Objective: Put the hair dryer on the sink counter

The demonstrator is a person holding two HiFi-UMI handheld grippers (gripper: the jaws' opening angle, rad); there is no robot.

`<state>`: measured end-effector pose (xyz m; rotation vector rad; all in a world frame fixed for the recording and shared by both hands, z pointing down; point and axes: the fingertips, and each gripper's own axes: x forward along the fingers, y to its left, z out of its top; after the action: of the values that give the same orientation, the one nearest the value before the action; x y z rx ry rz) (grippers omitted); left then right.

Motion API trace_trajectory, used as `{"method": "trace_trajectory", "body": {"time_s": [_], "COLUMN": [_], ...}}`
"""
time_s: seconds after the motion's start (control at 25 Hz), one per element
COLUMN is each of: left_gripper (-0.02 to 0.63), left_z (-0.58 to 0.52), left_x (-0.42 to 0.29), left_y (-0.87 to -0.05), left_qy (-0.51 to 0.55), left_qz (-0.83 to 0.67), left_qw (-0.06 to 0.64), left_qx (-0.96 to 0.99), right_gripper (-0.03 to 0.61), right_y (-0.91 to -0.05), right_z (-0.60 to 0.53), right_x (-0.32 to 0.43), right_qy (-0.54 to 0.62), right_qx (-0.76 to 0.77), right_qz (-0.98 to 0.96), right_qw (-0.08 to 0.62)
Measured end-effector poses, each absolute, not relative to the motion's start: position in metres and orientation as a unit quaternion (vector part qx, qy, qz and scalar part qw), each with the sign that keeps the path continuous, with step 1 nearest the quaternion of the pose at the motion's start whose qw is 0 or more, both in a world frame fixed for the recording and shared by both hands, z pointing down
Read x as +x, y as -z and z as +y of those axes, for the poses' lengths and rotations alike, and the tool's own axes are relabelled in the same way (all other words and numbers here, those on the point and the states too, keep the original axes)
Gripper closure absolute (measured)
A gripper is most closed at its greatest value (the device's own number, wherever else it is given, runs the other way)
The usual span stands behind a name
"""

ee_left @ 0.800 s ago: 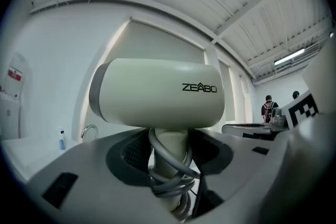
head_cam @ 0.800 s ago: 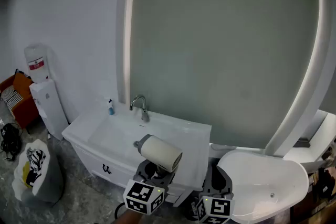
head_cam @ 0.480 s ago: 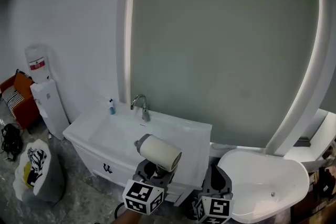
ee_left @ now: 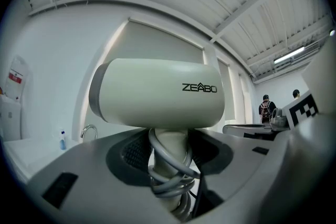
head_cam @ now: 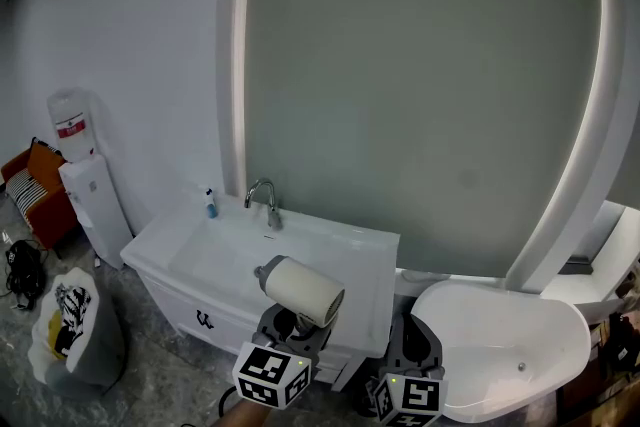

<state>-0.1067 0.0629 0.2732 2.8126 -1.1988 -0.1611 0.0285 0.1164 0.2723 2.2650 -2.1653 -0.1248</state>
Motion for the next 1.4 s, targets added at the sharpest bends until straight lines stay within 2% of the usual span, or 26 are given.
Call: {"method": "trace_trajectory", "body": {"time_s": [0.84, 1.4], "left_gripper": [0.408, 0.408], "left_z": [0.076, 0.004], "left_x": [-0.059, -0.042], "left_y": [-0.268, -0.291], "left_qy": [0.053, 0.050], "left_qz": [-0.433, -0.425], "left_qw": [0.023, 0.043], "left_qx": [0.899, 0.903], "right_gripper": [0.557, 0.557], "right_y": [-0.290, -0.307], "right_z": [0.123, 0.055], "right_x": [0.080, 0.103], "right_qy": [0.018, 0.010], "right_qx": [0.685, 0.699], "right_qz": [-0.728, -0.715], "right_qw": [-0.005, 0.009]}}
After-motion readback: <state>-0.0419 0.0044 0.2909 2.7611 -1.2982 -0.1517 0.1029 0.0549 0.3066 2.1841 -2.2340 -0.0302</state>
